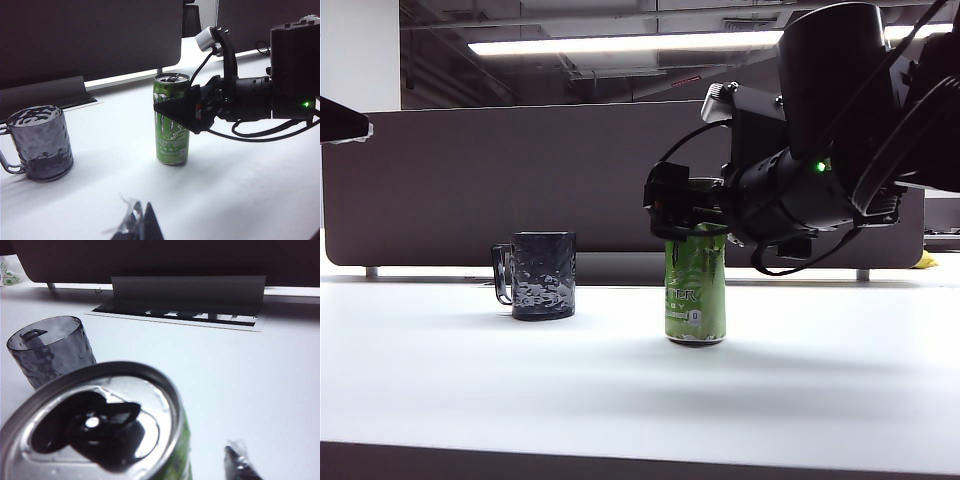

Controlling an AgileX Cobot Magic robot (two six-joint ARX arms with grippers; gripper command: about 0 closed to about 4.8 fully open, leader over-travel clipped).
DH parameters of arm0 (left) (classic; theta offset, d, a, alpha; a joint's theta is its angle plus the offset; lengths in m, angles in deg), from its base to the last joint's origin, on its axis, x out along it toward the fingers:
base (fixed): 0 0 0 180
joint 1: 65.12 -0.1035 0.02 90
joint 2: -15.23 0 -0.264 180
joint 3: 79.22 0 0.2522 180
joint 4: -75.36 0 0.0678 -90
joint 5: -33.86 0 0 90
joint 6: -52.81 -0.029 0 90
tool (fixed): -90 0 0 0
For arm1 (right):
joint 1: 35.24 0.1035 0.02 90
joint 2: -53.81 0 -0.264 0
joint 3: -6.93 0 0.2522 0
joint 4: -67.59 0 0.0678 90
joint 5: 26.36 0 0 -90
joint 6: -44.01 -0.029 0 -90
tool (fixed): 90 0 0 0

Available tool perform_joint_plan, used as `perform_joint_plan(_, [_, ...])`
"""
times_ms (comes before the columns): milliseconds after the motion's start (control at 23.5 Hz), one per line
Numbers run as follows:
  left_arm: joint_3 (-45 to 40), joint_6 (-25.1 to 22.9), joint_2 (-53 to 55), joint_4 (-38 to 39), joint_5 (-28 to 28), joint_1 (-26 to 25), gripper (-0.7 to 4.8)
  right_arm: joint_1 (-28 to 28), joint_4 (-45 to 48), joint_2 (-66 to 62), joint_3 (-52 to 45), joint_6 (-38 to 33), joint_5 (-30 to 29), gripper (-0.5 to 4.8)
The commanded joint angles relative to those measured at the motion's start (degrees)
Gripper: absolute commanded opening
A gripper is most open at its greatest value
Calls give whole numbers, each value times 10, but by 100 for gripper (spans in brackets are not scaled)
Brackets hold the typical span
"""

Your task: Pick up the metal can, pour some water into the cup, then place the can back on the table.

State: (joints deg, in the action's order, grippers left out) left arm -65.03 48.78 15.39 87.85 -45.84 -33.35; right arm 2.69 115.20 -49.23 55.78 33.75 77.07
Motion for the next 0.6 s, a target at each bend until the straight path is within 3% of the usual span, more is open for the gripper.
perform_joint_plan(43, [1,2,1,-5,0,-1,-5,1,6,1,2,-2,0,354])
perform_joint_plan(512, [1,2,1,-5,0,-1,-5,1,6,1,2,-2,0,353])
perform_joint_plan(597, [1,2,1,-5,0,-1,-5,1,6,1,2,-2,0,325])
